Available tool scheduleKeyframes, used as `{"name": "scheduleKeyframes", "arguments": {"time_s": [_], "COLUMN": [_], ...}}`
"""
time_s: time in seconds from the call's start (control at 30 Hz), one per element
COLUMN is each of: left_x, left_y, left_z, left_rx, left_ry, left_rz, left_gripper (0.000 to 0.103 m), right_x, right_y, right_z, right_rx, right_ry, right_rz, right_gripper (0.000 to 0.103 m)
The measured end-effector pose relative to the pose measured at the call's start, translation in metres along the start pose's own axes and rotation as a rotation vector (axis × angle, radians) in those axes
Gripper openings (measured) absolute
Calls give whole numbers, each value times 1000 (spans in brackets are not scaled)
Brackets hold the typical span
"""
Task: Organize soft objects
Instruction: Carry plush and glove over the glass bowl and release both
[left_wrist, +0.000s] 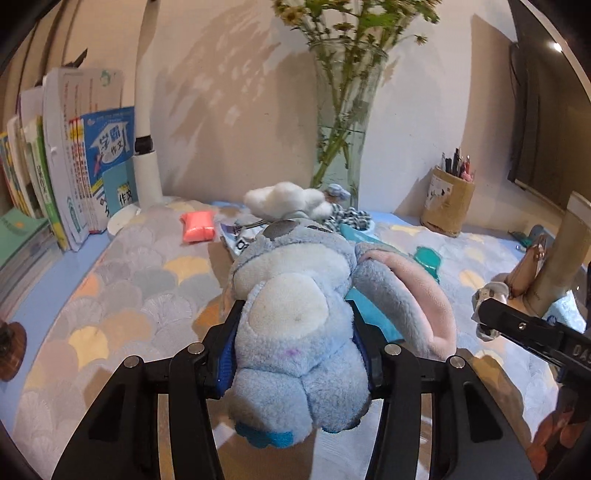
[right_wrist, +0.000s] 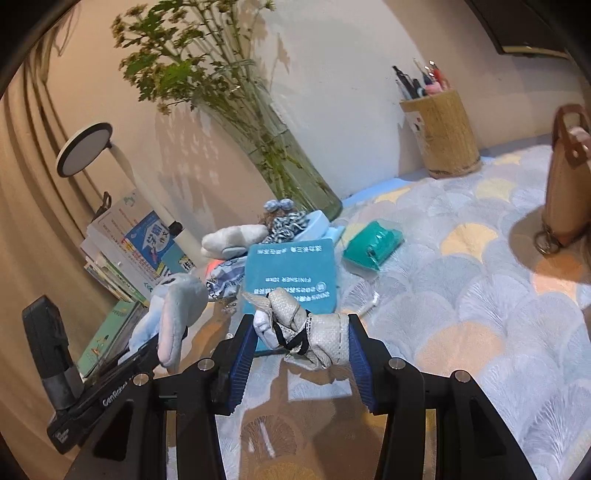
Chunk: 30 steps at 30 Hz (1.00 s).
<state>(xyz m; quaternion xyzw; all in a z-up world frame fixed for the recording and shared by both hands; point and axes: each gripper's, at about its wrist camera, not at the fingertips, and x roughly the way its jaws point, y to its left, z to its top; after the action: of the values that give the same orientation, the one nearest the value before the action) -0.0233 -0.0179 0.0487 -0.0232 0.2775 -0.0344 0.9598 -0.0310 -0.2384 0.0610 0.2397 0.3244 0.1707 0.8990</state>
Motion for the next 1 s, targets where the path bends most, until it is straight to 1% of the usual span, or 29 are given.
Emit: {"name": "scheduleKeyframes", "arguments": {"time_s": [0.07,0.17,0.23,0.33,0.47,0.53,0.7,0.87,1.0], "left_x": [-3,-8,-13,-21,-31,-34,-44,-58,-72], "left_y": [-10,-26,-39,-62,-96,-112,-161,-215,-262], "left_z": [1,4,7,10,10,8,3,-3,-6], "left_rx": [0,-2,10,38,70,85,132,202,268], "left_ry": [7,15,4,-10,-19,-17,-19,-30,-51], "left_rz": [-13,-45,-58,-86,-140,-164,-226,-296,-355], "left_gripper": [48,48,48,48,48,48,48,48,48], "right_x": [-9,-29,-43,-73,-107,-122,-161,-197,-229], "right_y": [-3,-2,-4,-12,-24,-33,-61,-86,-108], "right_z": [-1,-2,0,6,12,13,14,15,23], "right_rx": [20,-12,-12,16,23,34,60,73,96], "right_ry": [3,-15,-22,-59,-97,-113,-150,-184,-220], "right_rz": [9,7,-4,-7,-51,-58,-118,-184,-239], "right_gripper": [47,47,47,47,47,47,47,47,47]}}
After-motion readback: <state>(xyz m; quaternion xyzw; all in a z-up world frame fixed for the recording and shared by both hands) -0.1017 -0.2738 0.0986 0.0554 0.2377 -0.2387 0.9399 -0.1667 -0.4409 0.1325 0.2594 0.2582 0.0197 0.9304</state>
